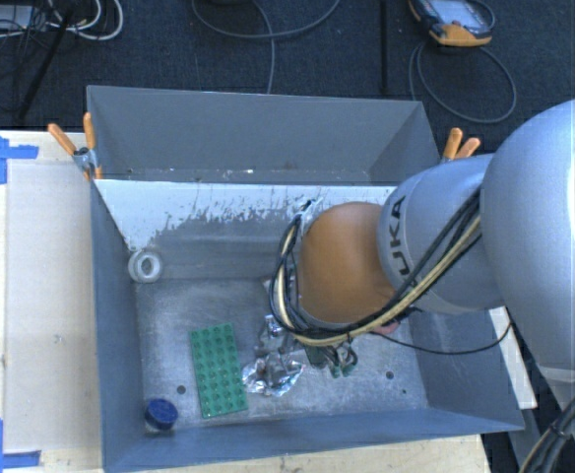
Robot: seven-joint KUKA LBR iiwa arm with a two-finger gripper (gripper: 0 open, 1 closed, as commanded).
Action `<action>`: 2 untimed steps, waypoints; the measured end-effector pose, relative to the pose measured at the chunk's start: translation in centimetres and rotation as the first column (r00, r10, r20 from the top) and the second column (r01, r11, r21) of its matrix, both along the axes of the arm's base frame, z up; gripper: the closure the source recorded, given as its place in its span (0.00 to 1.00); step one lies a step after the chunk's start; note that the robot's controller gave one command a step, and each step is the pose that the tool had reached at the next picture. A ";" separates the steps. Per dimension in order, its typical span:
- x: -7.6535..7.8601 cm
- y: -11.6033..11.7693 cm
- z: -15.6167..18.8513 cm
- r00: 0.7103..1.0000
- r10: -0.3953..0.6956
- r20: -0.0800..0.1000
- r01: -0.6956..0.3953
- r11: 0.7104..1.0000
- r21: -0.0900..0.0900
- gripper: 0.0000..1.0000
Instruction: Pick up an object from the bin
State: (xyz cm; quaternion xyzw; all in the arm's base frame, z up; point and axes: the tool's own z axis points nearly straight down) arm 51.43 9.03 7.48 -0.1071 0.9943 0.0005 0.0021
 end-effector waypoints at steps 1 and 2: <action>-0.8 4.2 13.2 0.999 0.043 0.004 -0.043 0.999 0.001 1.00; 1.3 8.4 6.8 0.996 -0.085 -0.009 0.085 0.996 -0.002 1.00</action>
Offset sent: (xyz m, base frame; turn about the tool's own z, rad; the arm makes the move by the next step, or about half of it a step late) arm -0.0093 0.0400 0.1282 -0.0397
